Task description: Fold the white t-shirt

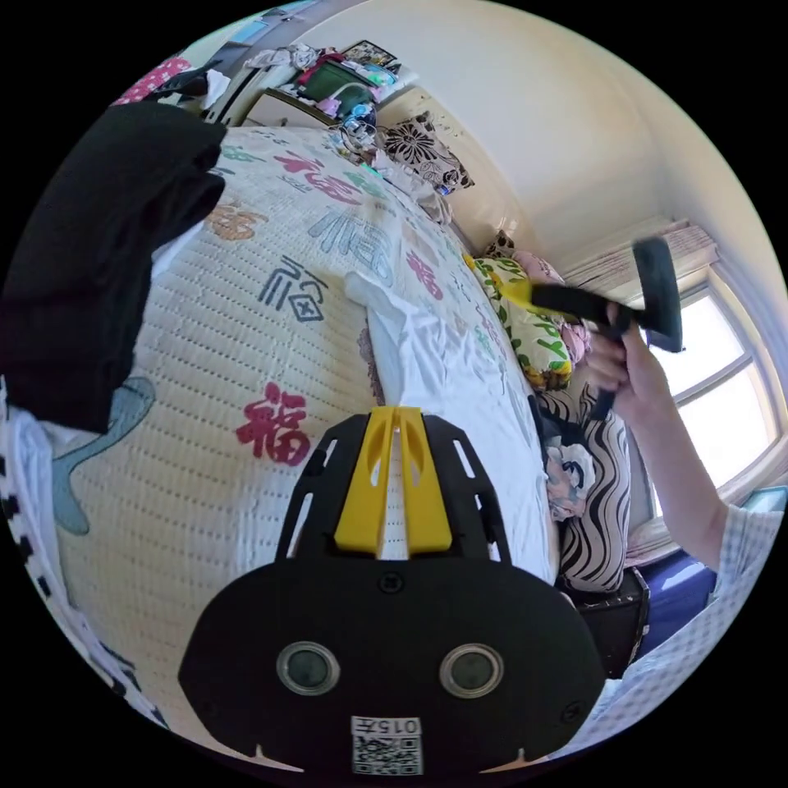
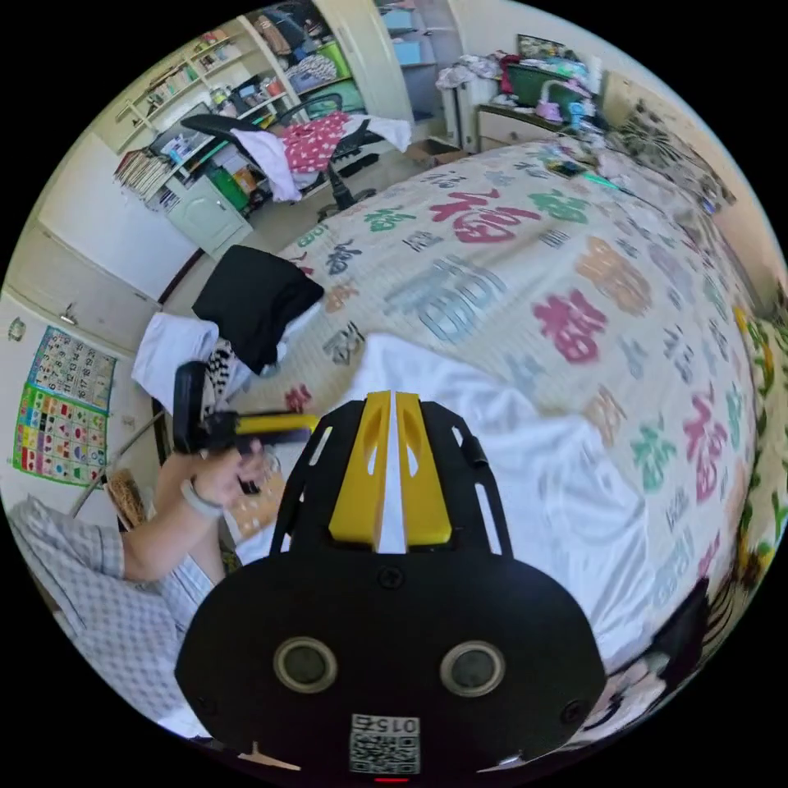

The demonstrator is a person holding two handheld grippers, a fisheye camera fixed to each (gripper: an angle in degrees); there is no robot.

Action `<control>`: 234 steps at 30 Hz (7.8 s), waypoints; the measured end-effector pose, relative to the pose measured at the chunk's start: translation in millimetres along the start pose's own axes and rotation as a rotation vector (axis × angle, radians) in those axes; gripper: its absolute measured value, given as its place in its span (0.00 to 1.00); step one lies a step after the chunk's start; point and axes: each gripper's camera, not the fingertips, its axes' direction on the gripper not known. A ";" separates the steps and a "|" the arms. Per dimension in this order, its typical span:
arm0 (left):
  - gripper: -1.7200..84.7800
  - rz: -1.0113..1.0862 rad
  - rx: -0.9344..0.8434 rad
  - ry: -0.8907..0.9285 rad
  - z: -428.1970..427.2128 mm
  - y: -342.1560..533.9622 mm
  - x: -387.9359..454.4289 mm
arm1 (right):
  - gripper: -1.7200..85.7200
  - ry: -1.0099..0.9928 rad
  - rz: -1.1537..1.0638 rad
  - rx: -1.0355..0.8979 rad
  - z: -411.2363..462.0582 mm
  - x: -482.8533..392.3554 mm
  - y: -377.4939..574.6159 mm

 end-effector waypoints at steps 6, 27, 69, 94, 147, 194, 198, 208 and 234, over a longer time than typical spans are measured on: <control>0.10 0.083 -0.143 -0.082 -39.6 68.3 35.9 | 0.04 0.029 0.367 -0.028 -70.3 46.0 244.4; 0.03 0.259 -0.735 -0.372 122.6 263.6 154.0 | 0.03 0.018 0.719 -0.316 -97.0 3.6 581.9; 0.01 0.710 -0.460 -0.561 509.8 498.7 302.4 | 0.01 0.424 0.598 0.050 -238.8 -221.5 665.1; 0.11 0.997 -0.277 -0.280 832.0 329.5 461.4 | 0.09 0.424 0.870 0.405 -396.0 -42.8 721.6; 0.02 0.928 -0.335 -0.038 1170.2 73.9 475.7 | 0.01 0.134 0.841 0.459 -401.3 246.9 634.0; 0.06 0.282 -0.008 -0.150 442.9 2.0 125.6 | 0.01 0.086 0.528 0.231 -161.1 150.8 327.2; 0.09 -0.086 0.191 -0.219 319.5 10.1 27.6 | 0.02 0.051 0.388 0.240 -143.7 121.7 259.5; 0.11 -0.166 0.213 -0.112 217.9 -13.1 -47.8 | 0.10 -0.074 0.077 0.085 -33.6 28.9 13.9; 0.03 -0.269 0.179 0.154 99.3 2.7 -63.7 | 0.01 -0.116 0.207 -0.080 92.6 76.2 -146.1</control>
